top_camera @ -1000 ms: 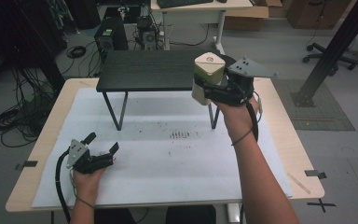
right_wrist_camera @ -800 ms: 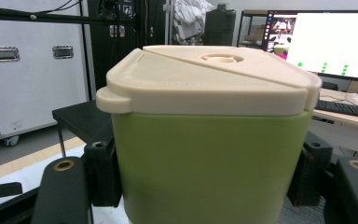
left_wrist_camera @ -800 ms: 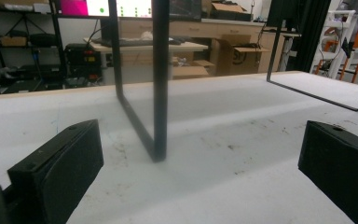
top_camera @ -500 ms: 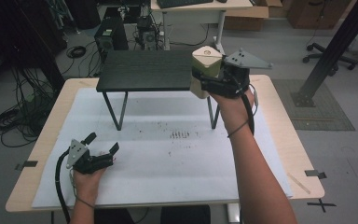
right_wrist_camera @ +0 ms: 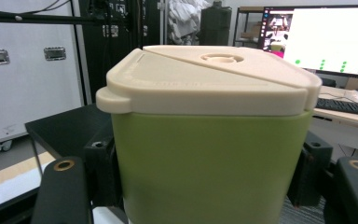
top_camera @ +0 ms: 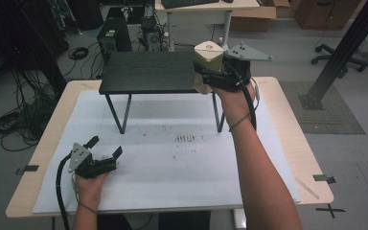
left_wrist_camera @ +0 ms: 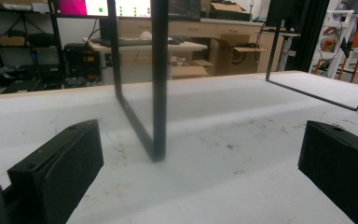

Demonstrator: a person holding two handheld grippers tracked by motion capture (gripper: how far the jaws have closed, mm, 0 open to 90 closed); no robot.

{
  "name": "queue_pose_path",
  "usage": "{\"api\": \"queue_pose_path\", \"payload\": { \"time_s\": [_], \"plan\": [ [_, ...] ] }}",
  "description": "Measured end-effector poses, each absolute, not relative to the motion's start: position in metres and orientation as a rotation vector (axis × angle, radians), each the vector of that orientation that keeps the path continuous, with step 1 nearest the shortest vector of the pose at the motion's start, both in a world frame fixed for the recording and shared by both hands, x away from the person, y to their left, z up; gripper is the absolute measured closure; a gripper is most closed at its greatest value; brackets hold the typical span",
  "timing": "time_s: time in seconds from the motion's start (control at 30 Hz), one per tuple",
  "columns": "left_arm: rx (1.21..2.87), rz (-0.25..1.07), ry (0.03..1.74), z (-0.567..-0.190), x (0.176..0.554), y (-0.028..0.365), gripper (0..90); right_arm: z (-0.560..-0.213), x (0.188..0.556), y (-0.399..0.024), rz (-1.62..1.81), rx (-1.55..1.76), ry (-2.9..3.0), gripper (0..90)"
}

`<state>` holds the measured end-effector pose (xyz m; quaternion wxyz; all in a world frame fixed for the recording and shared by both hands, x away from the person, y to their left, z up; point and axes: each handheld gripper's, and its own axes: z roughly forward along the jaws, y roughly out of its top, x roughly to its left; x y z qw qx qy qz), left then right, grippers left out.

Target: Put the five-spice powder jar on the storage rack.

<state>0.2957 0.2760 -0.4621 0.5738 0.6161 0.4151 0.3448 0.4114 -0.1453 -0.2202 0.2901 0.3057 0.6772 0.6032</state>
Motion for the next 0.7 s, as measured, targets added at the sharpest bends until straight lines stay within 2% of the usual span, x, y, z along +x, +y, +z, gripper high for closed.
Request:
{"api": "queue_pose_path", "payload": {
  "time_s": [0.7],
  "plan": [
    [1.428,0.797,0.966,-0.462,0.296,0.278,0.2,-0.224,0.441,-0.139,1.584,0.845,1.818,30.0]
  ]
}}
